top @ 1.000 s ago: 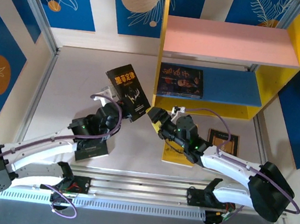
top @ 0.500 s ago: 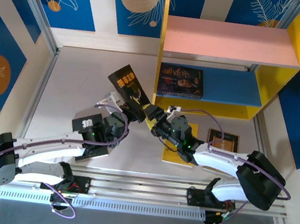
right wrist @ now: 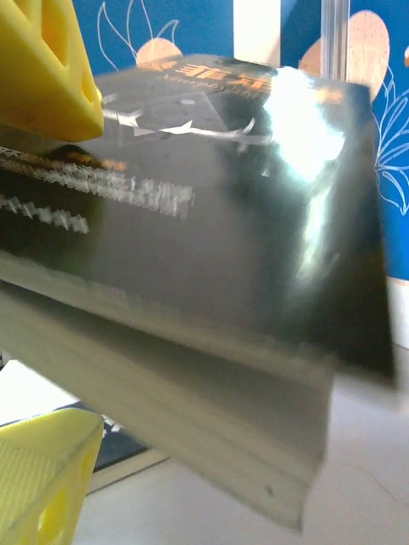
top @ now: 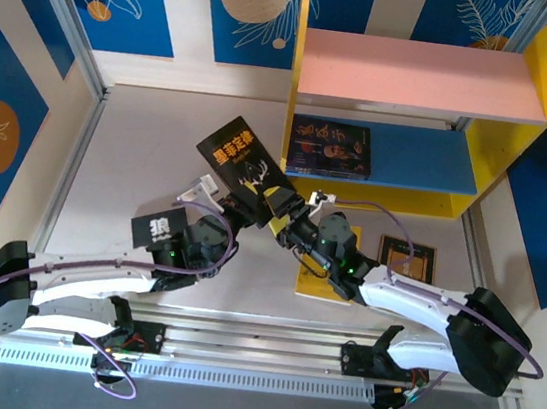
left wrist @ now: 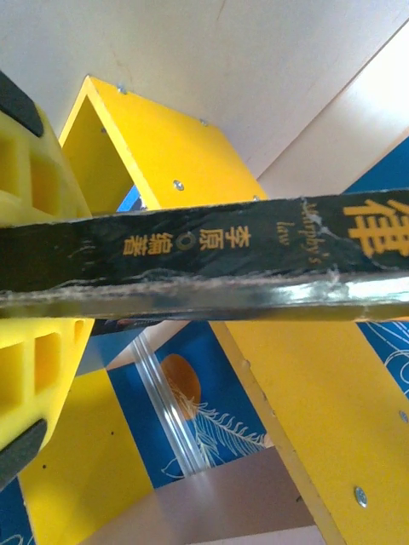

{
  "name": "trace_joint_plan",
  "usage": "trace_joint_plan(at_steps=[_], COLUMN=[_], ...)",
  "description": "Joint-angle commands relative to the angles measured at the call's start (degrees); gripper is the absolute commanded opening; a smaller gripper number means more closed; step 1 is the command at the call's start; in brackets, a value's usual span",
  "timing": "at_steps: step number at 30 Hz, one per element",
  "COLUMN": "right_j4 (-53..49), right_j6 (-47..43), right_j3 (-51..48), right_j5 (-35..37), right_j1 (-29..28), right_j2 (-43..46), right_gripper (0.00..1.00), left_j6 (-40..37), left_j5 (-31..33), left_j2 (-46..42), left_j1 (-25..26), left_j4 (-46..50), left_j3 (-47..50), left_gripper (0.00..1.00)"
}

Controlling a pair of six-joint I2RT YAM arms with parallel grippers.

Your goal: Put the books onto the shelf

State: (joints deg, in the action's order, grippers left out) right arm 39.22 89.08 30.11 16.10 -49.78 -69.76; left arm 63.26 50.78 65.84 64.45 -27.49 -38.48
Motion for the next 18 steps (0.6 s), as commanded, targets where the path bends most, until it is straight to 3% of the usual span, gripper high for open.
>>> trace_joint_plan(at_steps=[1,8,15,18], right_j4=[-1.19,-2.71,-5.44,-6.21], right_j6=[-0.05,-0.98,-3.78,-5.49], right_j3=[0.45,0.12,0.74,1.35], right_j5=[1.31,2.09,1.78,0.64], right_j1=[-0.24,0.36,1.34,1.92], right_j2=[2.44,5.87,7.79,7.97], right_gripper=[0.8,0.63,0.23,0.16], left_j6=[1.82,2.9,2.09,1.37], left_j5=[-0.75,-1.21,-2.13,-2.5], left_j2=[-0.81,-0.63,0.84,1.12], left_j1=[0.68,0.77,0.77,0.77], left_j4=[-5.38,-4.15,-3.5,-2.43], left_j3=[1.07,1.53,0.11,-0.81], left_gripper=[0.0,0.0,0.0,0.18])
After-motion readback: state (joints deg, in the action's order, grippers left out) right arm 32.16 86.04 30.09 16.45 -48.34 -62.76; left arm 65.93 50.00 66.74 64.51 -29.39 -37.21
